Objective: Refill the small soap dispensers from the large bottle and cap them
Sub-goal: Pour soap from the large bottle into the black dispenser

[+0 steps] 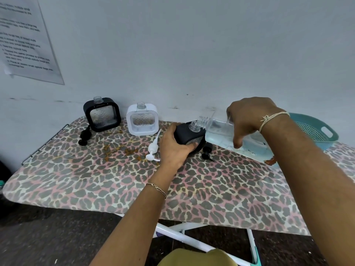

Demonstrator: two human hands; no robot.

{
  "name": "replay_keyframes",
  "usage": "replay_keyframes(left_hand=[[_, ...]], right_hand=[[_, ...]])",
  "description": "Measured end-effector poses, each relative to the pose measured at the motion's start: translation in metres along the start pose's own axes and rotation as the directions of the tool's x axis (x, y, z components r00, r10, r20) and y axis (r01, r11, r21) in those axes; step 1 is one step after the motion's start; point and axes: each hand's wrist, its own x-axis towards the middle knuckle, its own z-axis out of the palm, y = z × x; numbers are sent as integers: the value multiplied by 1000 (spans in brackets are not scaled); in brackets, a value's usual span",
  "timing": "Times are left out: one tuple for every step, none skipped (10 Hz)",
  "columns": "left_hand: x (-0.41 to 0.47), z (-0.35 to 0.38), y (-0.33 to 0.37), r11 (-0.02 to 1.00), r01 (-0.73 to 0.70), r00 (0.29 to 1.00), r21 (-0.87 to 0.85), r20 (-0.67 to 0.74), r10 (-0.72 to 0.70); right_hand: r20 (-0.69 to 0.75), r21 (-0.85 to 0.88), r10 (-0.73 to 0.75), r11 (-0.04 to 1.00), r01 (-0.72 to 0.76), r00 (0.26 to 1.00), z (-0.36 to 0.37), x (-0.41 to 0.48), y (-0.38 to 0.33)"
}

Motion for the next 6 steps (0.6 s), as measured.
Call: replay_keyframes(left_hand=[[-1, 0, -2, 1000, 4, 1000, 1, 1, -4], [-2, 0, -3, 1000, 17, 1000, -5, 6, -17], [-2, -1, -5, 1000, 18, 1000, -8, 11, -18], [-2, -2, -7, 999, 31, 999, -15, 27, -30], [-3, -3, -7, 999, 39, 998, -34, 43, -37], [-3, -4, -7, 998, 49, 998, -49, 51, -47]], right_hand=[[-3, 1, -3, 1000, 3, 1000, 1, 0, -1], [-5, 2, -10, 1000, 10, 1000, 2, 0, -2], [0, -3, -12, 1000, 12, 1000, 2, 0, -3], [3, -9, -12, 1000, 12, 1000, 2, 0, -5], [8, -10, -11, 1000, 11, 1000, 2, 0, -6], [9, -8, -14, 1000, 14, 1000, 3, 0, -7]])
